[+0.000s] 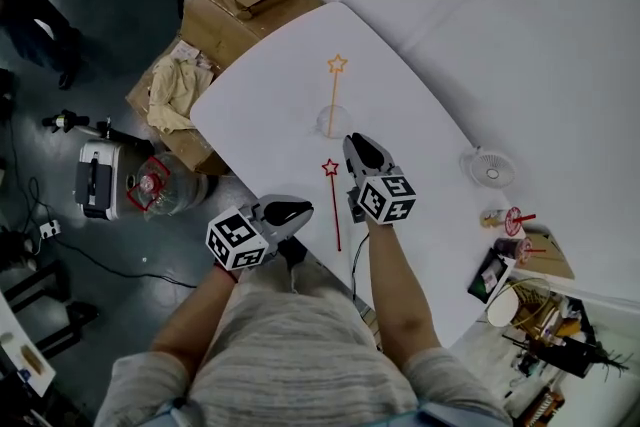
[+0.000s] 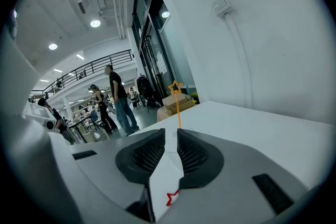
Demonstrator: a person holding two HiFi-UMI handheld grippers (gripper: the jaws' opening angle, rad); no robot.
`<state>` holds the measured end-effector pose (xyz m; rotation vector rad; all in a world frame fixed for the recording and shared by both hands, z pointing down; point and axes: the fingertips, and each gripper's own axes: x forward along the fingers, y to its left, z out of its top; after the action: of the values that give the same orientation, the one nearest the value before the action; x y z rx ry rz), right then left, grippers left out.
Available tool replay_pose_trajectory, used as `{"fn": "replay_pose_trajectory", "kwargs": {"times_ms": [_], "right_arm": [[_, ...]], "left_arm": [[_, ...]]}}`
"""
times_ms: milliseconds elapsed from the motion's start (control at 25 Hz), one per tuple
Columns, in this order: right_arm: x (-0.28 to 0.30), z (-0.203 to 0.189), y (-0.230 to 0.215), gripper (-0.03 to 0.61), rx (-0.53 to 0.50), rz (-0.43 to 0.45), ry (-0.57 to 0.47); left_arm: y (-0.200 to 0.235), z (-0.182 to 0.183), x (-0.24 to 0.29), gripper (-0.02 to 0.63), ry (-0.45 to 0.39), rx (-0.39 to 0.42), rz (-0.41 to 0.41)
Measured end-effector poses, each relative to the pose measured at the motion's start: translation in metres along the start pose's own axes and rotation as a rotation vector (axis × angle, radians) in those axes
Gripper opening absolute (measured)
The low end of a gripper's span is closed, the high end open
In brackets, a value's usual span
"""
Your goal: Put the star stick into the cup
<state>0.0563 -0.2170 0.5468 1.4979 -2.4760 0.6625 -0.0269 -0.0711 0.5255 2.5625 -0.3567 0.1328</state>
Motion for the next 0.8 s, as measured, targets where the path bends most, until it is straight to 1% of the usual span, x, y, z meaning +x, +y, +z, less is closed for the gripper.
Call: {"fn": "replay_pose_trajectory", "kwargs": {"times_ms": [120, 280, 560, 800], "right_arm": [[-0.01, -0.012, 0.003, 0.057, 0.007, -0.002, 0.027], [-0.021, -0.03, 0.007, 0.061, 0.01, -0.01, 0.069], [-0.044, -0.073, 0.013, 0.061, 0.01, -0.051, 0.197], [-0.055, -0.108, 0.016, 0.072, 0.034, -0.059, 0.299]], "left_arm": [[-0.008, -0.004, 0.001, 0.02, 0.003, 0.002, -0.007], [-0.016, -0.009, 0.001, 0.02, 0.002, 0.005, -0.012], [-0.032, -0.013, 0.003, 0.02, -0.001, 0.012, -0.016], [-0.043, -0.021, 0.003, 0.02, 0.003, 0.01, -0.022]]}}
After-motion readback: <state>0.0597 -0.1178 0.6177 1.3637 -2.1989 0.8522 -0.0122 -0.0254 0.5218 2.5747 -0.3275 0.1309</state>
